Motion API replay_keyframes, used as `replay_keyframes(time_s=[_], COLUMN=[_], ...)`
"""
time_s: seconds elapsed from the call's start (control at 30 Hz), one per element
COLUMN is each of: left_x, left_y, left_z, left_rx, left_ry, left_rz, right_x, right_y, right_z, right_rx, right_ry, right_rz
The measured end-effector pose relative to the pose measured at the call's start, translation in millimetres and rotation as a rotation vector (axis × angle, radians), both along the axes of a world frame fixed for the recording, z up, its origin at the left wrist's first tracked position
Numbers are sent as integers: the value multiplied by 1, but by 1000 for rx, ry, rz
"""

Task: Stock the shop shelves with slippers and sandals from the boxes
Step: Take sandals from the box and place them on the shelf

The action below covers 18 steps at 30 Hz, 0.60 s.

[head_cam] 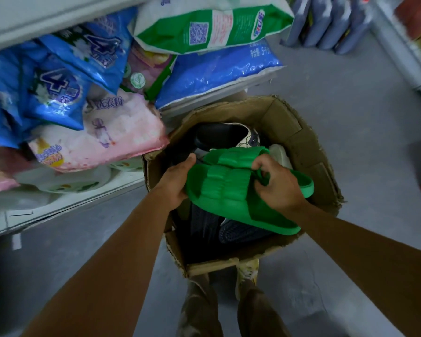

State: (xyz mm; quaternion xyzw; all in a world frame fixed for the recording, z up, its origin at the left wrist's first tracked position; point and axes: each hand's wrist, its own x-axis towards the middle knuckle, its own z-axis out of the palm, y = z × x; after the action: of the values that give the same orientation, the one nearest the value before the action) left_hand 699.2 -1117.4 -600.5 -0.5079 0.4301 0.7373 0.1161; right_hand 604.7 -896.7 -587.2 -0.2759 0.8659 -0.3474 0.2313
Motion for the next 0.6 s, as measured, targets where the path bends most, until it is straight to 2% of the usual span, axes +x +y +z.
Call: replay_keyframes(time_s=[0.33, 0.47, 0.6], left_x=[12, 22, 41], left_y=[1, 21, 30], left_z=[90, 151, 207], left_rx=[-48, -195, -233], left_ry=[130, 219, 258], left_rz=[84, 113, 129], right_x=[-17, -22, -33], right_y=[-3, -7, -10], right_z=[103, 154, 201], right_rx=[-144, -186, -142], right_ry=[-108, 0, 196], right_rz=[62, 178, 259])
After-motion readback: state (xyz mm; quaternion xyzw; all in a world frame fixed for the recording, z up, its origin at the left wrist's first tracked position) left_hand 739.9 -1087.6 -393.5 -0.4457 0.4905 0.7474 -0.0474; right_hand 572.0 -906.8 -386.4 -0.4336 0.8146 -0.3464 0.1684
